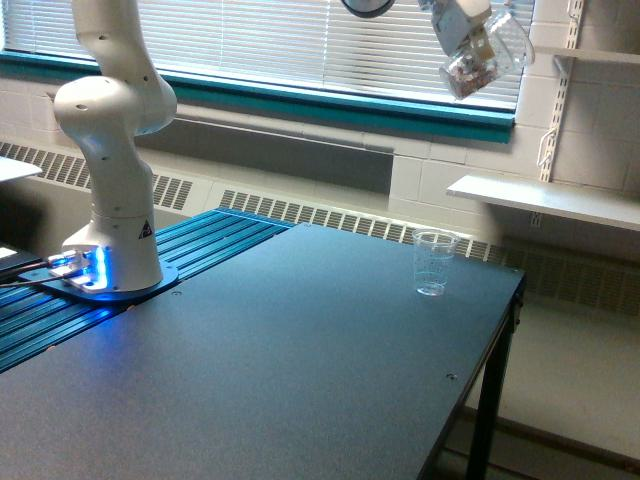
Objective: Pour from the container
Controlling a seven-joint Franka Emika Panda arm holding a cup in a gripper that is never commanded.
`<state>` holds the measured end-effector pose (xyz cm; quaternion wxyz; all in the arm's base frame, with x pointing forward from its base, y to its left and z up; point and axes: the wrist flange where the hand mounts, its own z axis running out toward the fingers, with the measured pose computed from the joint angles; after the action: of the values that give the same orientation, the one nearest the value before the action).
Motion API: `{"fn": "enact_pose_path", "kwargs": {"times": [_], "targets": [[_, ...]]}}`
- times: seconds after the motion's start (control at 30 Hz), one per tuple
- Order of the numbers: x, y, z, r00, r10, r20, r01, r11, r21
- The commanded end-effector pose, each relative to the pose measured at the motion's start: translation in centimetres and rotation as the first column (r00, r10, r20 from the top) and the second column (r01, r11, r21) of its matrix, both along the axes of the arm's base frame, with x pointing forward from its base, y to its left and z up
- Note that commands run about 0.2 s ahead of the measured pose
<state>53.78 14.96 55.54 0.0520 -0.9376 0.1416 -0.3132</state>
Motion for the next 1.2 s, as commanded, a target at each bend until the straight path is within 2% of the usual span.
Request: {"fn": "enact_pose_path", "kwargs": {"times": [0.03, 0.17, 0.27, 0.33, 0.5, 0.57, 0.67, 0.8, 0.9, 1.2], "targets": [[-0.6, -0.4, 3.1, 0.998, -0.026, 0.051, 0.024, 0.999, 0.047], [-1.2, -1.2, 2.6, 0.998, -0.06, 0.032, 0.059, 0.998, 0.036], [-1.5, -1.2, 2.4, 0.999, -0.048, 0.018, 0.047, 0.997, 0.056], [-1.9, -1.3, 1.6, 0.998, -0.057, -0.008, 0.057, 0.997, 0.053], [-2.8, -1.3, -0.6, 0.996, -0.05, -0.068, 0.055, 0.996, 0.074], [-3.1, -1.1, -1.4, 0.996, -0.045, -0.072, 0.05, 0.996, 0.072], [-3.8, -0.4, -3.0, 0.997, -0.043, -0.071, 0.045, 0.998, 0.038], [-4.9, 0.8, -4.8, 0.996, -0.028, -0.089, 0.032, 0.999, 0.034], [-5.5, 1.6, -5.7, 0.994, -0.016, -0.112, 0.022, 0.998, 0.054], [-7.5, 4.3, -9.0, 0.988, 0.012, -0.152, -0.007, 0.999, 0.039]]}}
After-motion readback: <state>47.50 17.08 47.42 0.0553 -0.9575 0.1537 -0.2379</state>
